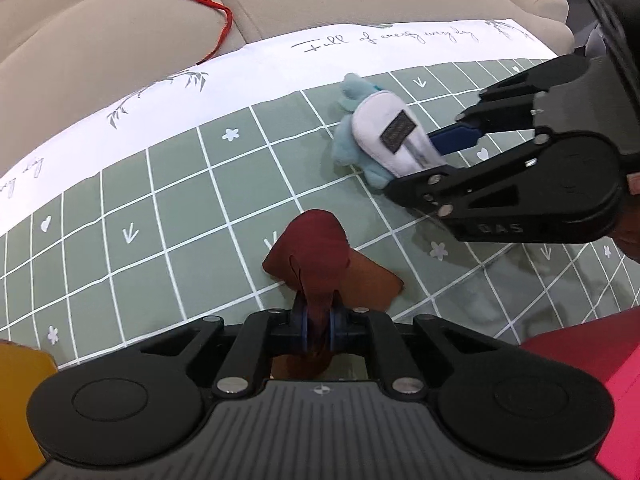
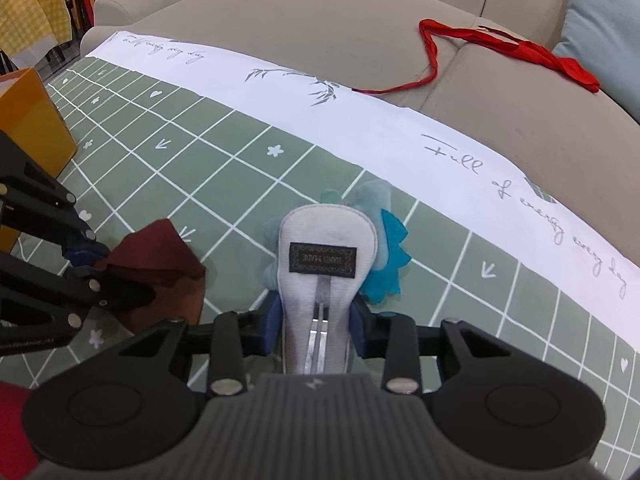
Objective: Organize soft objects
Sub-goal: 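Lift and carry the red cloth to the box while the right tool carries the slipper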
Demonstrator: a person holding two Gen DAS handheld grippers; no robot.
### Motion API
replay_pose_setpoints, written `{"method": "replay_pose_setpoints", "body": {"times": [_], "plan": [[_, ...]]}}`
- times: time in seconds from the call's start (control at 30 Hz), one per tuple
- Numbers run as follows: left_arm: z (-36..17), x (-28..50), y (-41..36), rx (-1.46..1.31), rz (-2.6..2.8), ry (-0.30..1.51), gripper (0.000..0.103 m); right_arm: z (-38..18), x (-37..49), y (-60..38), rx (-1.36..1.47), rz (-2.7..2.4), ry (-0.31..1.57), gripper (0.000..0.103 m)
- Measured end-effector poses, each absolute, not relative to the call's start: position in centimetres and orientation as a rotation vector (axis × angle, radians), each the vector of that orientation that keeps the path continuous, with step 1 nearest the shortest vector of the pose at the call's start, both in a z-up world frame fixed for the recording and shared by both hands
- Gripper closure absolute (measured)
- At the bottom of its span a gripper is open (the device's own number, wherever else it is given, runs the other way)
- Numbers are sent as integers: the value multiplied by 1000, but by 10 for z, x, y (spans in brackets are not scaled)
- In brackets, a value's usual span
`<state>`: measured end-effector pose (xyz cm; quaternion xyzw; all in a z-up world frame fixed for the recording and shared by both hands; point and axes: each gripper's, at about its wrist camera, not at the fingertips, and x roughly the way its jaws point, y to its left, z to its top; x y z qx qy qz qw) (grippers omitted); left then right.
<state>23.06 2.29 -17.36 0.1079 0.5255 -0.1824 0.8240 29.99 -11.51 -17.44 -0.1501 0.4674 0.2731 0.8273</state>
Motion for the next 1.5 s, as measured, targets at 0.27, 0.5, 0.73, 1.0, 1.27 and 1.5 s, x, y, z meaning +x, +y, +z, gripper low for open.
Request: {"method": "replay_pose_setpoints", "body": {"times": [0.27, 0.5, 0.73, 1.0, 1.27, 1.5], "plan": [[-152, 215, 32, 239, -350, 1086, 93, -150, 285, -125, -294, 576, 969, 68], [-121, 192, 40, 251, -317, 1032, 93, -113, 258, -130, -267, 581, 924, 68], [-105, 152, 48, 245, -308, 1004, 93, -75, 210, -148, -240, 576, 857, 68], [-88, 99, 58, 214, -292, 978, 93, -48, 155, -177, -204, 558, 824, 68], [-94, 51, 51, 181, -335, 967, 93, -45, 91, -204, -153, 520, 836, 68], [-105, 19, 52, 157, -372, 977, 93, -56, 44, -209, -96, 499, 876, 68]]}}
